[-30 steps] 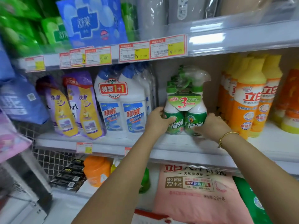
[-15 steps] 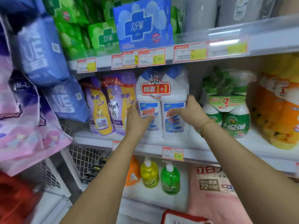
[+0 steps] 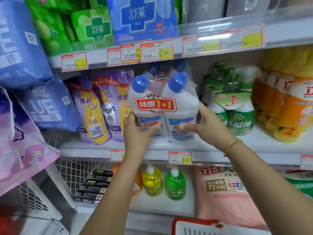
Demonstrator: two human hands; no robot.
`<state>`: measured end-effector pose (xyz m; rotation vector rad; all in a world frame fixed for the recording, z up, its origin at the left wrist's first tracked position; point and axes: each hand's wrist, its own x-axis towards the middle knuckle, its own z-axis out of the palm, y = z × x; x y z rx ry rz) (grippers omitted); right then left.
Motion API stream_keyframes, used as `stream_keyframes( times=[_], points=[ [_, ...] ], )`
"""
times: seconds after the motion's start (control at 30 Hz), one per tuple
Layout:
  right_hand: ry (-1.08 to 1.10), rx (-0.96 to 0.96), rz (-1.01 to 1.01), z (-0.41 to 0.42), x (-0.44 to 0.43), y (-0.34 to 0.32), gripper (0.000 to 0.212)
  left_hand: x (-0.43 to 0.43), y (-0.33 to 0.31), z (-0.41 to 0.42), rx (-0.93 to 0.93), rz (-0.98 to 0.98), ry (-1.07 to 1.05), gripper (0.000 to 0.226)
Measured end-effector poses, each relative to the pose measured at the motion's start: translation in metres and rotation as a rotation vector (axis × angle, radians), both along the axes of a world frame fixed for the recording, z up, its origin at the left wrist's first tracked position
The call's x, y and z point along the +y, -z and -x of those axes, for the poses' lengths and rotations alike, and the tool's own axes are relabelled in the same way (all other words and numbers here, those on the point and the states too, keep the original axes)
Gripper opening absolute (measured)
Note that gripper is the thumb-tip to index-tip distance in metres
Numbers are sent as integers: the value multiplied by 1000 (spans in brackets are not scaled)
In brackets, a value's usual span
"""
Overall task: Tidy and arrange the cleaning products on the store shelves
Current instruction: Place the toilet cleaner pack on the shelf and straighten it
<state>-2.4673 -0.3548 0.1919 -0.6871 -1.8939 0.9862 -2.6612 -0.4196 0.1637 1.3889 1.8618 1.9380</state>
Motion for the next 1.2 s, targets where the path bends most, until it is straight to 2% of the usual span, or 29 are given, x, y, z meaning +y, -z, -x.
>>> stream_keyframes(
  times=[0.13,0.2,0.3,0.47,0.63,0.83,1.03,1.13,1.2],
  points=[
    [20,48,-68,-17,-18,11,60,-25,4,-12,-66,-86,117,55],
    [33,76,-74,-24,-29,10,53,-35,-3,-20,-40,-92,139,56],
    [4,131,-80,-40,-41,-8,58,-55,-27,-26,12,-87,171,62],
    [-205,145,-90,-70,-60,-36,62,-109,-73,-40,201,-16,135,65],
    [-256,223,-100,-79,-73,-17,47,-152,-78,-73,455,65,-31,64],
    [-358,161,-95,-96,-76,-8,55,-182,-62,-108,361,81,-120,77],
    [-486,172,12,-118,-75,11,55,-193,-50,-133,232,144,44,64],
    [-555,228,111,-119,-78,15,65,-188,-38,-138,168,121,14,60],
    [-537,234,104,-113,-78,18,73,-183,-33,-135,130,114,-12,57]
  ],
)
